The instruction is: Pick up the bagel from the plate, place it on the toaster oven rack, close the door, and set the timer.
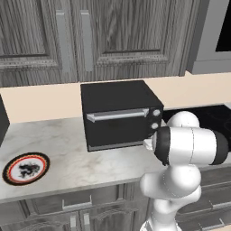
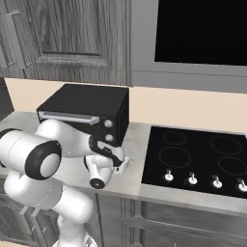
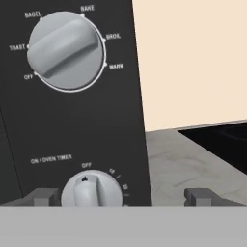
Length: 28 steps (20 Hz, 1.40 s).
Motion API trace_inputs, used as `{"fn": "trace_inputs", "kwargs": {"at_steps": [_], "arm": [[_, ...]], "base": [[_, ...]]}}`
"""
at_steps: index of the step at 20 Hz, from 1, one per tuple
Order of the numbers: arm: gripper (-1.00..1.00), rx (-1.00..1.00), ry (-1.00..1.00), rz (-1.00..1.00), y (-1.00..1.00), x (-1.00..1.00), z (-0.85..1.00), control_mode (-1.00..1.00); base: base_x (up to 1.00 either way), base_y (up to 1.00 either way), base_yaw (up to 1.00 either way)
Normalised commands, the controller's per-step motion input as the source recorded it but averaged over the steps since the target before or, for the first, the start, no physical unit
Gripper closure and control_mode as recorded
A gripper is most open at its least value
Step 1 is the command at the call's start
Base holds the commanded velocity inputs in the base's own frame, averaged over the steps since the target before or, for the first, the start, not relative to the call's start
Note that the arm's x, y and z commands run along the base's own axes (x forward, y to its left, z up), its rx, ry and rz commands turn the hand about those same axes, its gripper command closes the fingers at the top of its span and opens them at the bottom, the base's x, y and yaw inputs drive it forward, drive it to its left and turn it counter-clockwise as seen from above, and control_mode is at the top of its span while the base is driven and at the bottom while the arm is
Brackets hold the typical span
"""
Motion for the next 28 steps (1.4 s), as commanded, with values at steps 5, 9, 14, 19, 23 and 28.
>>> {"fn": "trace_inputs", "kwargs": {"at_steps": [5,9,14,19,23,28], "arm": [[-1.00,0.00,0.00,-0.02,-0.47,0.01,0.02,-1.00],[-1.00,0.00,0.00,-0.05,-0.54,0.07,0.05,-1.00],[-1.00,0.00,0.00,-0.08,-0.57,0.12,0.18,-1.00],[-1.00,0.00,0.00,-0.10,-0.60,0.21,0.38,-1.00],[-1.00,0.00,0.00,-0.11,-0.71,0.23,0.53,-1.00],[-1.00,0.02,0.00,-0.09,-0.70,0.27,0.65,-1.00]], "base": [[0.00,0.00,0.00],[0.00,0.00,0.00],[0.00,0.00,0.00],[0.00,0.00,0.00],[0.00,0.00,0.00],[0.00,0.00,0.00]]}}
